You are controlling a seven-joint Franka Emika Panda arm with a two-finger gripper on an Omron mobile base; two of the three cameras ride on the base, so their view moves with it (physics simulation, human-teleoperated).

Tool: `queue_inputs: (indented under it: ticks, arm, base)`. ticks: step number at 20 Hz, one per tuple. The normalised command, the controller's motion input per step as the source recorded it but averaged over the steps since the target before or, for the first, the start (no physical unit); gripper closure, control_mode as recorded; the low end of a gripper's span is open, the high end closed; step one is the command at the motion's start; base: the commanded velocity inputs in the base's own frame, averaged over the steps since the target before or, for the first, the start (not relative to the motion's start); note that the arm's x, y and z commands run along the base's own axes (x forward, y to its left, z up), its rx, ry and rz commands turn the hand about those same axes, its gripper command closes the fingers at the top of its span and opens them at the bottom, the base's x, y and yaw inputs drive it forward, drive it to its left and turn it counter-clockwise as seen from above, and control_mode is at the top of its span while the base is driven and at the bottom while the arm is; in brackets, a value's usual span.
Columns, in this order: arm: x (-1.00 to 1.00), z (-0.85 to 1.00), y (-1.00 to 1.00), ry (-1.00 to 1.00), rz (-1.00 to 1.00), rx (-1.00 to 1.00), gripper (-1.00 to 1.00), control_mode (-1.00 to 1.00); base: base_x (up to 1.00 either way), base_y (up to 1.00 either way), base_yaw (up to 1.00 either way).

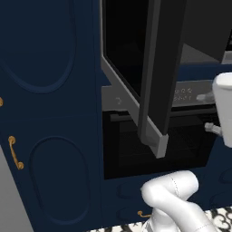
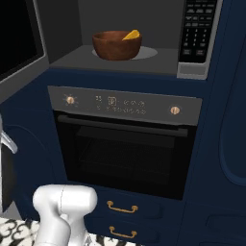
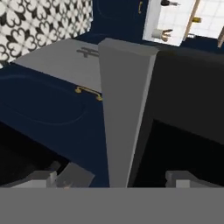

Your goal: Pick the corn from the sink and place it in the bowl. Then pick the bowl and place it in the microwave. Then close the microwave door and press the start button.

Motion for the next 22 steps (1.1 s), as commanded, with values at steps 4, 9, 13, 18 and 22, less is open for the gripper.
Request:
queue_inputs:
  ticks: [4, 9, 13, 18, 22]
  arm:
    - [-1.0, -0.15, 0.92, 0.0, 0.0, -0.26, -1.0, -1.0]
    - [-0.8, -0.04, 0.76, 0.02, 0.0, -0.22, -1.0, -1.0]
    - [0.67, -0.27, 1.0, 0.02, -0.15, -0.27, -1.0, -1.0]
    - [0.94, -0.25, 0.75, 0.14, -0.36, -0.19, -1.0, -1.0]
    - [0.56, -0.34, 0.01, 0.03, -0.45, -0.14, -1.0, -1.0]
  base:
    - [0.0, 0.0, 0.0]
    - [0.0, 0.0, 0.0]
    - [0.0, 0.0, 0.0]
    - [0.0, 0.0, 0.0]
    - [0.0, 0.0, 0.0]
